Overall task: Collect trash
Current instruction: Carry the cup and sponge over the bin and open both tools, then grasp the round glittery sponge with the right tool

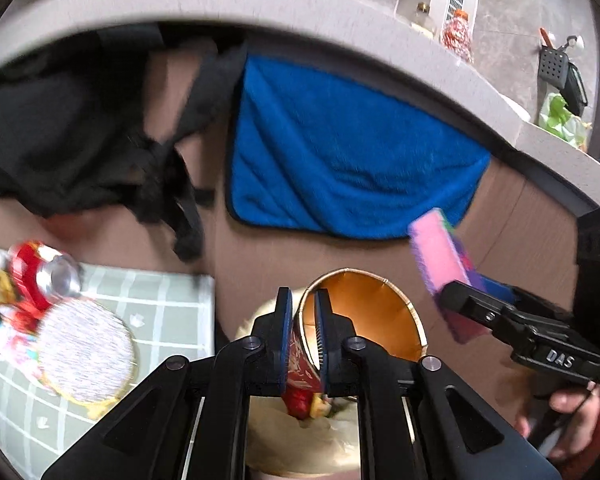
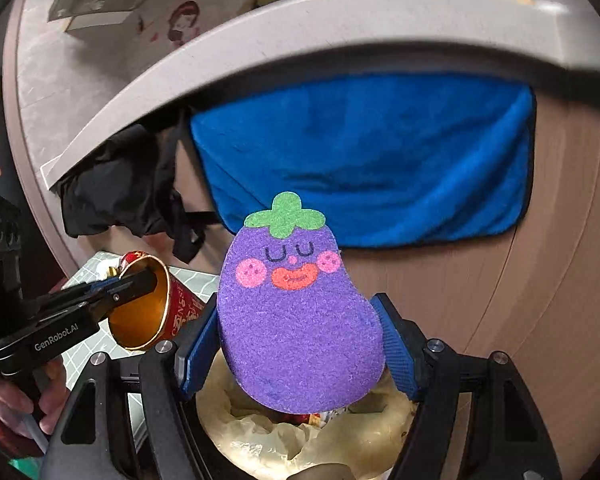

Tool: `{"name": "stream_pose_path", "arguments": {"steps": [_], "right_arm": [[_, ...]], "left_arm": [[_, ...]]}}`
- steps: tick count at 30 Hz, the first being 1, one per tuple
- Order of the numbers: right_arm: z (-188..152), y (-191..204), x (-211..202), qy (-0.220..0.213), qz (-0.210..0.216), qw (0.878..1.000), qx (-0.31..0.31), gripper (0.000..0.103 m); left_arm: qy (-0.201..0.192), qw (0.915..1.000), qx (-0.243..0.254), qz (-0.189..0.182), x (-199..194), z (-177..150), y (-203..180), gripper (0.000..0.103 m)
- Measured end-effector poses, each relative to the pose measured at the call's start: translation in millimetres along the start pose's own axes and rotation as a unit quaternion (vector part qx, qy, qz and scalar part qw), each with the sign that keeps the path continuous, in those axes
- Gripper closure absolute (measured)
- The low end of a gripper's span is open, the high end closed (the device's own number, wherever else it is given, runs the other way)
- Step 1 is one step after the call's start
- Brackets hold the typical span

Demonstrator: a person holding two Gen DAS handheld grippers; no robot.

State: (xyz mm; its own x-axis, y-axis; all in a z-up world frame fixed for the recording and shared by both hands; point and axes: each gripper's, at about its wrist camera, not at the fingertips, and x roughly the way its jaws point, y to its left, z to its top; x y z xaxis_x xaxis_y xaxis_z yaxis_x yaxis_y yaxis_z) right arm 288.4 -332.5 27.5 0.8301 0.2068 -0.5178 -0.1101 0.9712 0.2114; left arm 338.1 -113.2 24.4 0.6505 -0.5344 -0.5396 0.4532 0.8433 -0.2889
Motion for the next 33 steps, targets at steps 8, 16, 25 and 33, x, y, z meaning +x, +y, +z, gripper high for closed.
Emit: {"name": "stream_pose_path", "arguments": {"steps": [8, 16, 25, 33], "right_arm": [[-17.2, -20.1, 24.3, 0.036, 0.031, 0.997, 0.061, 0.032], [-6.9, 12.0, 16.0, 0.038, 0.029, 0.999, 0.025, 0.032], [11.9, 99.6, 1.5, -0.005, 0.061, 0.997, -0.051, 0.033], [8.1, 184.7, 34.2, -0.01, 0.034, 0.991, -0.126, 0.036]], "left_arm": [[0.041, 0.9984, -0.037, -0.015, 11.6, -6.5, 27.4, 0.064], [0.014, 0.9983, -0.047, 0.031, -26.8, -7.1, 61.9, 0.064], [-0.022, 0.9909, -0.099, 0.088, -90.0, -16.3, 147.6, 0.064], [-0.055, 0.9756, -0.156, 0.144, -147.2, -35.2, 235.9, 0.062]]}}
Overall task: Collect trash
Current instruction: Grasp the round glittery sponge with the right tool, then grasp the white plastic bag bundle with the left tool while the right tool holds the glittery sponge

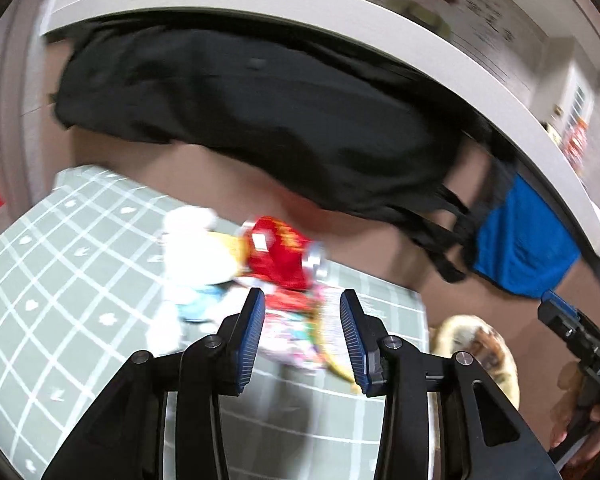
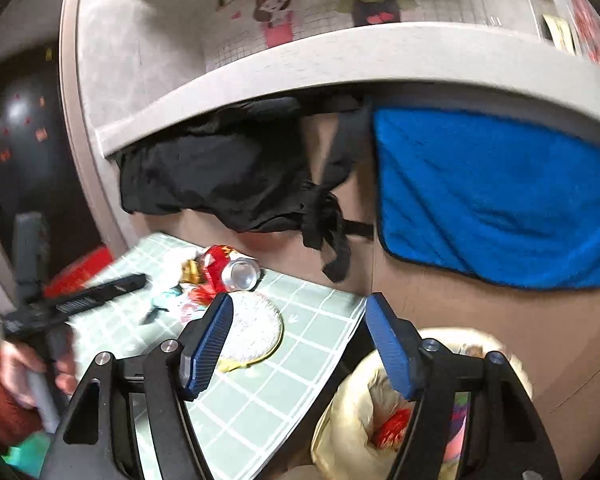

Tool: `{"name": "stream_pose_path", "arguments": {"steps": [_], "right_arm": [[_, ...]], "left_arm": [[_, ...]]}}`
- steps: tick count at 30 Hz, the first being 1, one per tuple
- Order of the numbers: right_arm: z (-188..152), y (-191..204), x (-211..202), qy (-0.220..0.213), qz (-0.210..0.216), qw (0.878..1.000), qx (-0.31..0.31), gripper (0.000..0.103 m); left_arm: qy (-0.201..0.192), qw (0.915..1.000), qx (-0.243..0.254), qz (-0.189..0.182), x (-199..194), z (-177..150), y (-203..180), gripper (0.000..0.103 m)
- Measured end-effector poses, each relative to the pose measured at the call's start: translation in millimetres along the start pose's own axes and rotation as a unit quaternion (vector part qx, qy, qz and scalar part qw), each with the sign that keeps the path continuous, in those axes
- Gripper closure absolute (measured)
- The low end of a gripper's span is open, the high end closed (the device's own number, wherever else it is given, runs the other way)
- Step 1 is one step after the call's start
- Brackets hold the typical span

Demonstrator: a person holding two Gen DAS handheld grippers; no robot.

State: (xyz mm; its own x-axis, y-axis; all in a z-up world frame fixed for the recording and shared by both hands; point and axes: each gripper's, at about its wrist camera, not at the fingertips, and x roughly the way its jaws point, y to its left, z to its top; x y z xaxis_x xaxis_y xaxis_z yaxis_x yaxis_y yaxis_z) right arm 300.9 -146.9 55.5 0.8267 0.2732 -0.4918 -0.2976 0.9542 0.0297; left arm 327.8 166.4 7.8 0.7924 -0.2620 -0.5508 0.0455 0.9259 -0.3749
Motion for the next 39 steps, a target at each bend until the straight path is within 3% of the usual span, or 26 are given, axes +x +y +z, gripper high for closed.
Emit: {"name": "stream_pose_path", "arguments": {"steps": [2, 7, 13, 21, 29, 30, 33, 39], "right_arm": [[0.7, 19.5, 11.8, 0.0, -0.002, 1.0, -0.021, 0.036], [0.0, 48.6, 57.5, 0.043, 0.066, 0.997, -0.027, 0.041], [-17.4, 57.3, 116.6, 0.117, 0.114, 0.986, -0.011, 0.046], [-27.1, 58.8, 129.8, 0.106, 0.102, 0.989, -0.016, 0.047], [-14.2, 61.1, 148.2, 0.114, 0.121, 0.986, -0.032, 0.047], [-13.2, 56.8, 154.1, 0.116, 0.121, 0.986, -0.025, 0.047], [-13.0, 43.0, 173.8, 0.135, 0.127, 0.983, 0.01, 0.047], [-25.4, 25.9, 204.9, 0.168, 0.149, 0.972, 0.07, 0.047]], "left_arm": [[0.0, 0.9999, -0.016, 0.003, -1.6, 0.2, 19.5, 0.061], [0.019, 0.999, -0.041, 0.005, 1.0, -4.9, 60.2, 0.056], [0.041, 0.9989, -0.003, 0.021, 16.7, -12.9, 77.3, 0.051], [0.083, 0.9943, -0.012, 0.066, 74.8, -12.7, 87.6, 0.051], [0.121, 0.9898, -0.067, 0.035, 117.7, -2.6, 93.1, 0.052], [0.12, 0.9898, -0.07, 0.03, 118.7, -2.3, 93.2, 0.06], [0.108, 0.992, -0.054, 0.035, 111.9, -3.5, 90.3, 0.064], [0.09, 0.9945, -0.046, 0.028, 65.9, -7.5, 94.3, 0.065]]}}
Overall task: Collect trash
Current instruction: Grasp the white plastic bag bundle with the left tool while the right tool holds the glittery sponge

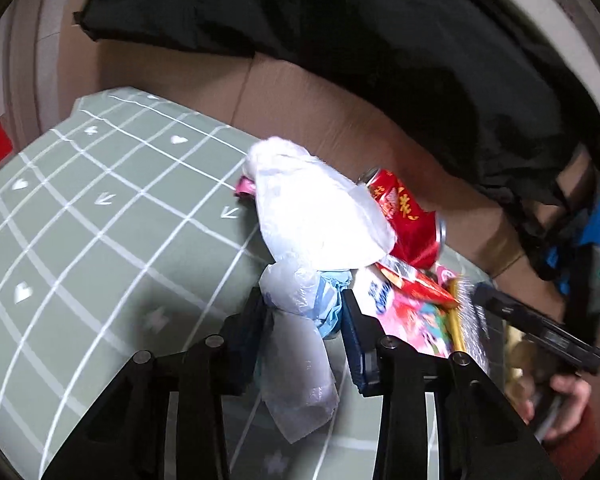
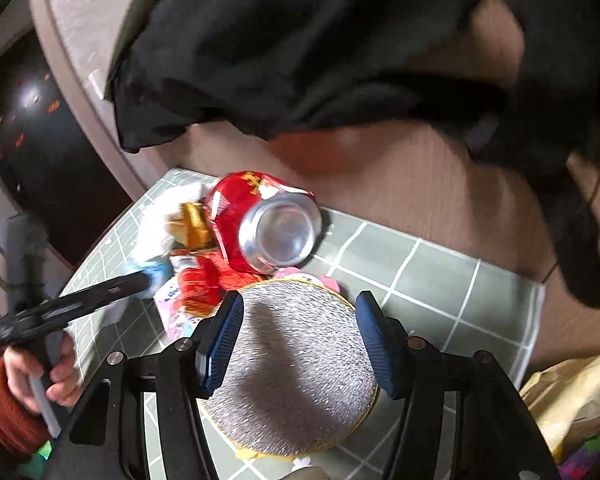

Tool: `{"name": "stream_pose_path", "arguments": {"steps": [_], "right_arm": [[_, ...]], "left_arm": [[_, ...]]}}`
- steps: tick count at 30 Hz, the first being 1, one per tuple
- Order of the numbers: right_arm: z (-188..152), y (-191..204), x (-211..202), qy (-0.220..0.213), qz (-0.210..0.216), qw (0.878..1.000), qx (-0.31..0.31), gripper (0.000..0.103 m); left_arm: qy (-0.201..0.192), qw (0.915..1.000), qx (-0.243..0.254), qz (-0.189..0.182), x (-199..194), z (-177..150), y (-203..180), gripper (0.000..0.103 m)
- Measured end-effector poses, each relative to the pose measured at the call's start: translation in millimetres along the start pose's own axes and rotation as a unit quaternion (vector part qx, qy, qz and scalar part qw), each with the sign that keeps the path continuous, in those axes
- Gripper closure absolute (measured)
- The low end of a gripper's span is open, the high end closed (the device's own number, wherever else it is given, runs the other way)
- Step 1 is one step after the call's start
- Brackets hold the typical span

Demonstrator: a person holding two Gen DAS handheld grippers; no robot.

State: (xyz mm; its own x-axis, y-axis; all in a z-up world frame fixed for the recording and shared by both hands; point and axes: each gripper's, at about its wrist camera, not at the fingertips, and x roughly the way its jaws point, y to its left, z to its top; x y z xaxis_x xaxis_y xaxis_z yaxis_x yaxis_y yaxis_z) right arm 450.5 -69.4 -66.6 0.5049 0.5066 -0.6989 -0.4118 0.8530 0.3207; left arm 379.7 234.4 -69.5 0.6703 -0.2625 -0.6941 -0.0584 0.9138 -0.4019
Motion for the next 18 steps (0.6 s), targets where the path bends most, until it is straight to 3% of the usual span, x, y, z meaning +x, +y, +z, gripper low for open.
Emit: {"name": "stream_pose_path", "arguments": {"steps": [5, 11, 16, 18], "right_arm": [[-19.6, 19.7, 4.8, 0.027, 0.058, 0.998, -0.004, 0.047], [-57.4, 75.1, -9.6, 0.053, 0.065, 0.993, -0.086, 0.047], [-83.4, 110.3, -27.6, 0.072, 0.107, 0.983, -0.129, 0.047], [-85.1, 121.5, -34.2, 0.066, 0.089, 0.982, -0.152, 0.047]], "left_arm": [[-0.001, 0.9998, 0.019, 0.012, -40.8, -15.8, 5.3, 0.065], [0.005, 0.9999, 0.012, 0.01, -75.0, -40.8, 19.1, 0.065], [0.017, 0.9999, 0.004, 0.002, -87.3, -61.4, 26.7, 0.065], [0.023, 0.9997, -0.001, 0.007, -89.2, -66.6, 29.3, 0.065]]}}
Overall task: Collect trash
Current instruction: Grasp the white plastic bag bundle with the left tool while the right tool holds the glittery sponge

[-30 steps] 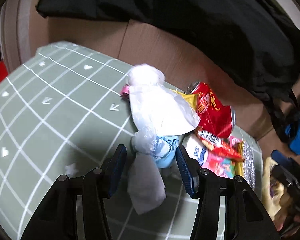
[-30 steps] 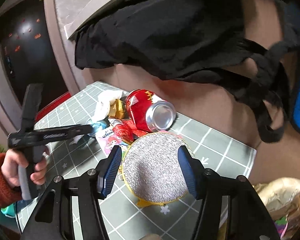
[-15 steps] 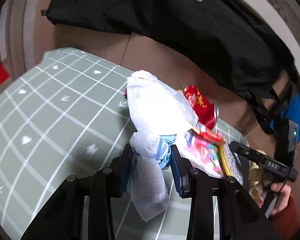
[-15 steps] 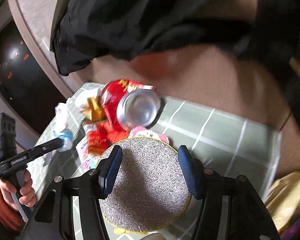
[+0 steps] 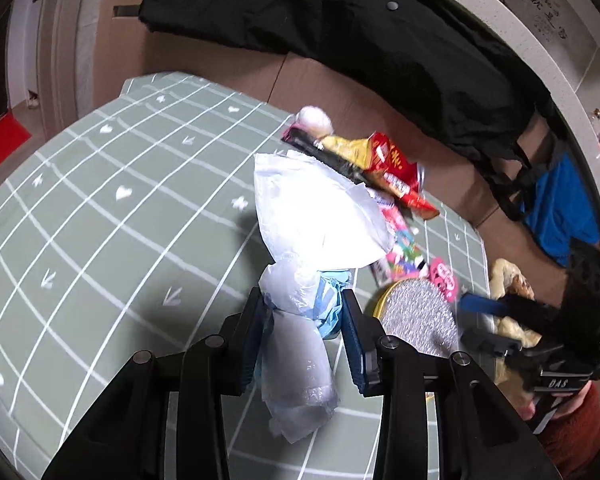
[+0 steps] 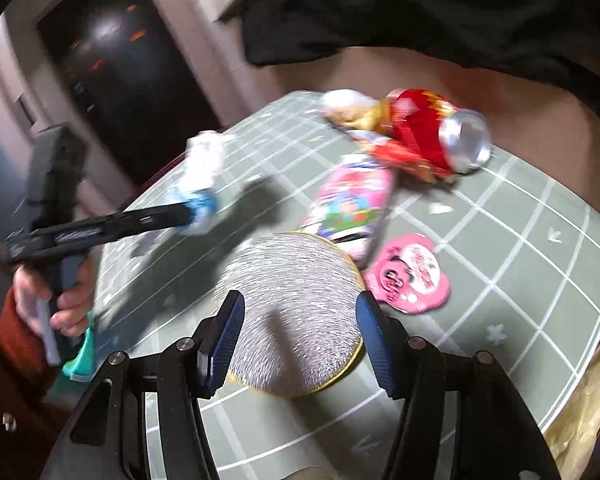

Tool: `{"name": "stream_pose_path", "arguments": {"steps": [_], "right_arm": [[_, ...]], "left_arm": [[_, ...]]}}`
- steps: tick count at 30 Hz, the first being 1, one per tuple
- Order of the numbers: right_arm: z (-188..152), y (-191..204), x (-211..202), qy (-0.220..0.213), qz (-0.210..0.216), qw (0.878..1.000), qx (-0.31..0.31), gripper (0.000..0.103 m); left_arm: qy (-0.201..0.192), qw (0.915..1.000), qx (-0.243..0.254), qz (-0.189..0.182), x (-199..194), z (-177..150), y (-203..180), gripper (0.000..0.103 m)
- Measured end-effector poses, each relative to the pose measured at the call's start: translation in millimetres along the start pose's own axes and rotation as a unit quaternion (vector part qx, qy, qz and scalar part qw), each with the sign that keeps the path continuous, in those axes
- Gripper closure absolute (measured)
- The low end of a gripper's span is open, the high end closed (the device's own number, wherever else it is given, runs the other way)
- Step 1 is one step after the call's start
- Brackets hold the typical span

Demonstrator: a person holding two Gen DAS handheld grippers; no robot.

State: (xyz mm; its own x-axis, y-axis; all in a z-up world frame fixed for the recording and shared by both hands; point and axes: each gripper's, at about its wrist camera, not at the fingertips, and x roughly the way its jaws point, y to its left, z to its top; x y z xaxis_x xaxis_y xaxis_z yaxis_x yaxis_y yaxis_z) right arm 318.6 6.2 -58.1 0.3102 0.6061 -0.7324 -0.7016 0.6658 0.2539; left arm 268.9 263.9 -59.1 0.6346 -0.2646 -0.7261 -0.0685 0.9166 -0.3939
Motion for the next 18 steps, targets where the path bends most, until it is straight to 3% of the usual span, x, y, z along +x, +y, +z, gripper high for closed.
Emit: {"name": "stream_pose_path", "arguments": {"steps": [5, 9, 11, 18], "right_arm": [[8.1, -14.8, -12.3, -0.027, -0.106, 0.994, 0.018, 0.047], [2.0, -34.9, -12.5, -0.025, -0.087, 0.994, 0.057, 0.052], [-1.3, -39.1, -8.1, -0.018, -0.082, 0.994, 0.073, 0.061], [5.2, -55.3, 10.3, -0.021, -0.116, 0.985, 0.123, 0.061]], "left_arm": [[-0.009, 0.9999, 0.006, 0.004, -11.2, -9.6, 1.5, 0.065], [-0.012, 0.9999, 0.002, 0.002, -18.1, -14.3, 5.0, 0.065], [-0.011, 0.9999, -0.004, 0.001, -18.7, -15.2, 7.4, 0.065], [-0.01, 0.9999, 0.001, -0.007, -24.6, -24.2, 0.5, 0.065]]}}
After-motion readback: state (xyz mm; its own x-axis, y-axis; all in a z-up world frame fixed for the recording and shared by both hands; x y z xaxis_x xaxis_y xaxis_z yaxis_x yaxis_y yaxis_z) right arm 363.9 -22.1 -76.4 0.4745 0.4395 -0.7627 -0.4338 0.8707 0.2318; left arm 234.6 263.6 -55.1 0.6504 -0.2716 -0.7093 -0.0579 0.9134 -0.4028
